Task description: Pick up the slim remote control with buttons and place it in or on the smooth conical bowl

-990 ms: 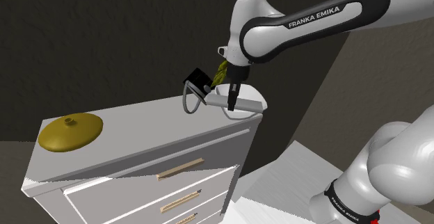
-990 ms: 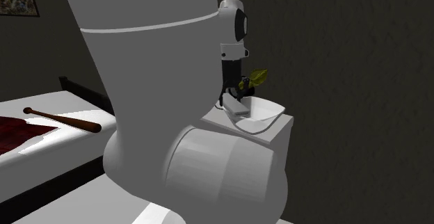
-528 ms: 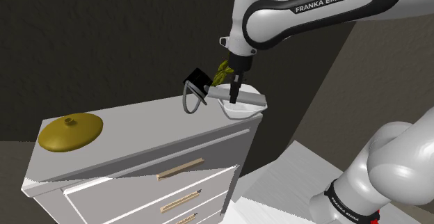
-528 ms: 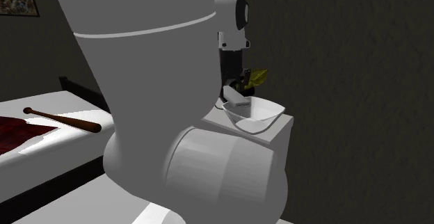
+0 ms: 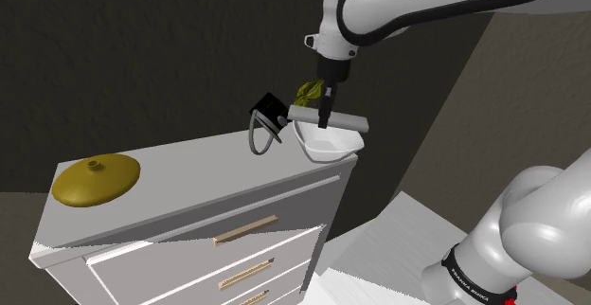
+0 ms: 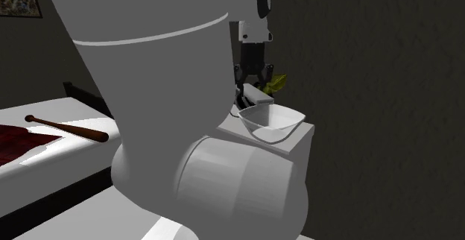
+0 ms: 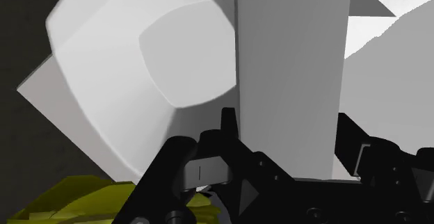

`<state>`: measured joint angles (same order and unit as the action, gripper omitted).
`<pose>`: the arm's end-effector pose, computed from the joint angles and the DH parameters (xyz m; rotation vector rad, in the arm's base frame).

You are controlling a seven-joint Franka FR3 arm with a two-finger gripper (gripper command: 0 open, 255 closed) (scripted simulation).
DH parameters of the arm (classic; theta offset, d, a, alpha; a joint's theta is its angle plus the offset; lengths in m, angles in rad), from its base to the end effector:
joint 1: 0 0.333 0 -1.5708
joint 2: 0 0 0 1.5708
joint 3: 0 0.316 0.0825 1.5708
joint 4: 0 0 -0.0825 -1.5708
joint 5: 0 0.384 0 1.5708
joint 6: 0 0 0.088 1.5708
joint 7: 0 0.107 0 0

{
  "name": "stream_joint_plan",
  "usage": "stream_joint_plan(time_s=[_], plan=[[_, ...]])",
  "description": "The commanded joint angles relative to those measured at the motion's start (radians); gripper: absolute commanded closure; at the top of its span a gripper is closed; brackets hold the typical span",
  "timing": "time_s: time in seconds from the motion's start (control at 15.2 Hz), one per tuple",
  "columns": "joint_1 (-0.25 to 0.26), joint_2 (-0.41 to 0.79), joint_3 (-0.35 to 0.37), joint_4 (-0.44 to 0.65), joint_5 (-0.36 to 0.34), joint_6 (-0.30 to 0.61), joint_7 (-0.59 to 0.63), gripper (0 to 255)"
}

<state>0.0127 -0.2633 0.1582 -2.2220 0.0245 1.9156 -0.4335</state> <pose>0.4602 0.0847 0.4784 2.9940 0.9086 -0.0752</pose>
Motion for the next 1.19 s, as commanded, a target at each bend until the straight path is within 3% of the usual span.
stream_joint_plan(time_s=[0.0, 0.26, 1.12], plan=[[-0.02, 0.017, -0.028, 0.02, -0.012, -0.003, -0.042, 255], [-0.058, 0.052, -0.079, 0.051, -0.032, 0.001, -0.122, 255], [-0.058, 0.108, -0.077, -0.07, -0.037, 0.178, -0.114, 255]])
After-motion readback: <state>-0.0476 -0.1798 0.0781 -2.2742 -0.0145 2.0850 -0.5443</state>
